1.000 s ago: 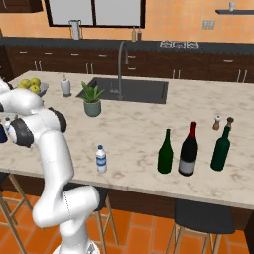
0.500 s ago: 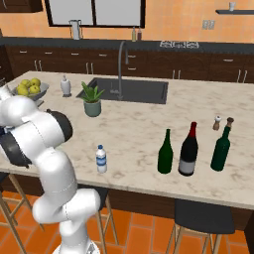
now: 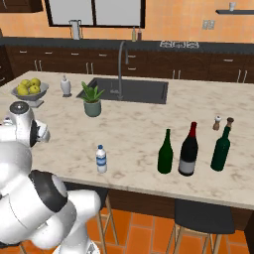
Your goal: Move the plastic bottles in the middle to the plastics group, and the glass bottles in the middle to the glass group.
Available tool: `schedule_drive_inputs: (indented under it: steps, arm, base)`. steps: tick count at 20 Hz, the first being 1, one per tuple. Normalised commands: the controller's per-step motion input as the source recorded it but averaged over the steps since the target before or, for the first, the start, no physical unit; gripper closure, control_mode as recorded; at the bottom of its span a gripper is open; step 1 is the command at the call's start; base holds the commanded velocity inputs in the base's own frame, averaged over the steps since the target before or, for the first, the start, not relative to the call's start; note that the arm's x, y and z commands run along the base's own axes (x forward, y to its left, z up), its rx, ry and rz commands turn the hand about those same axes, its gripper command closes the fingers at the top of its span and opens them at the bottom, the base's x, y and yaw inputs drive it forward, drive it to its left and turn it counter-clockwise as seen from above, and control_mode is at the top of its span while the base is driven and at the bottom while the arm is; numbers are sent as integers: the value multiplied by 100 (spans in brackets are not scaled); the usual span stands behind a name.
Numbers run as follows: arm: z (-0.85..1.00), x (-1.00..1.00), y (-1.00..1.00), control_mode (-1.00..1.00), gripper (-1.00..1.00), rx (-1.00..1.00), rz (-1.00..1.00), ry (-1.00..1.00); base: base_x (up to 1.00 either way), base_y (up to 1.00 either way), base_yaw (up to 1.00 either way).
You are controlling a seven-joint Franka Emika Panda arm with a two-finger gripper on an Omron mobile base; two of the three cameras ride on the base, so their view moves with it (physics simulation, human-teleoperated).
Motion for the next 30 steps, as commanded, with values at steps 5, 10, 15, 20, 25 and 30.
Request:
schedule_drive_inputs:
  steps: [5, 10, 15, 20, 25, 30]
  arm:
    - [87, -44, -86, -100, -100, -6, -9, 1]
    - [59, -22, -61, -100, -100, -21, -14, 9]
    - [42, -5, -60, -100, -100, -28, -19, 22]
    - [4, -26, -73, -100, -100, -17, -18, 13]
    - [-38, -17, -93, -100, -100, 0, -3, 0]
    - [-8, 6, -76, -100, -100, -3, 8, 13]
  base:
    - [0, 0, 0]
    - [0, 0, 0]
    - [0, 0, 0]
    - [0, 0, 0]
    - [0, 0, 0]
    - [0, 0, 0]
